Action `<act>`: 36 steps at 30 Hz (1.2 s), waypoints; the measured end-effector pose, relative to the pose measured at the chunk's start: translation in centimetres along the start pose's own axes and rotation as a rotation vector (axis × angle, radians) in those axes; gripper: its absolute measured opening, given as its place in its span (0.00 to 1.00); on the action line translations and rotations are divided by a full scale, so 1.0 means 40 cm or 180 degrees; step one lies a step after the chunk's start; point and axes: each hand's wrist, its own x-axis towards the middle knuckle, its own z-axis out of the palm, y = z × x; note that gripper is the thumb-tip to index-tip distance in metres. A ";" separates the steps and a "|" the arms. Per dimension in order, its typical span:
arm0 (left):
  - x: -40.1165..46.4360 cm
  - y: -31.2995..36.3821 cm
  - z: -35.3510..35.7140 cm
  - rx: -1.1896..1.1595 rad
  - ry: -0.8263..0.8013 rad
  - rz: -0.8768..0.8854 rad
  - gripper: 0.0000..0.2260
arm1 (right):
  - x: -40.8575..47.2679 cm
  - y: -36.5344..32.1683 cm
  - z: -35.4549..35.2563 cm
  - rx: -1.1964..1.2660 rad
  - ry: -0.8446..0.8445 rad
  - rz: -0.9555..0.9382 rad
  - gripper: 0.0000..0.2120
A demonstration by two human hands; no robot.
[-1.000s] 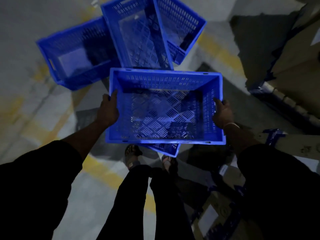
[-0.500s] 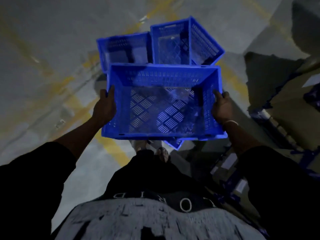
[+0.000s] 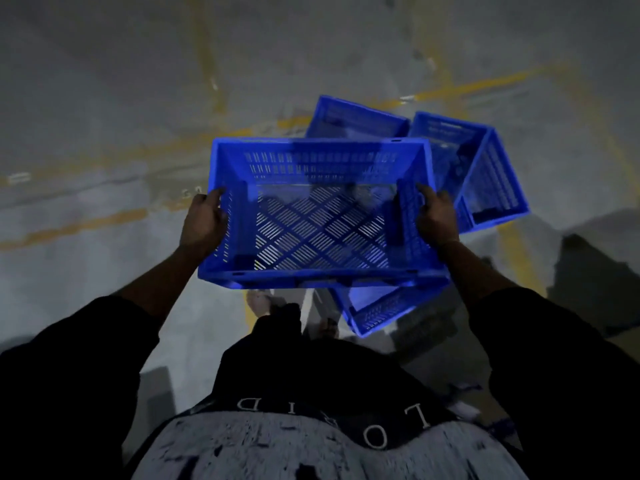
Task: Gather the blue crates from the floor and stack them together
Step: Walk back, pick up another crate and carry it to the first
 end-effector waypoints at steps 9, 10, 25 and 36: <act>-0.098 -0.193 -0.156 -0.0213 0.0575 -0.0734 0.23 | 0.158 -0.342 0.072 -0.0429 -0.0254 -0.0955 0.28; -0.107 -0.212 -0.177 -0.0235 0.0615 -0.0836 0.23 | 0.174 -0.382 0.086 -0.0482 -0.0287 -0.1028 0.29; -0.196 -0.609 -0.431 -0.0298 0.1186 -0.1616 0.22 | 0.263 -1.039 0.325 -0.0581 -0.0690 -0.2022 0.29; -0.195 -0.815 -0.577 -0.0409 0.1720 -0.2369 0.21 | 0.363 -1.525 0.537 -0.0461 -0.0970 -0.2718 0.26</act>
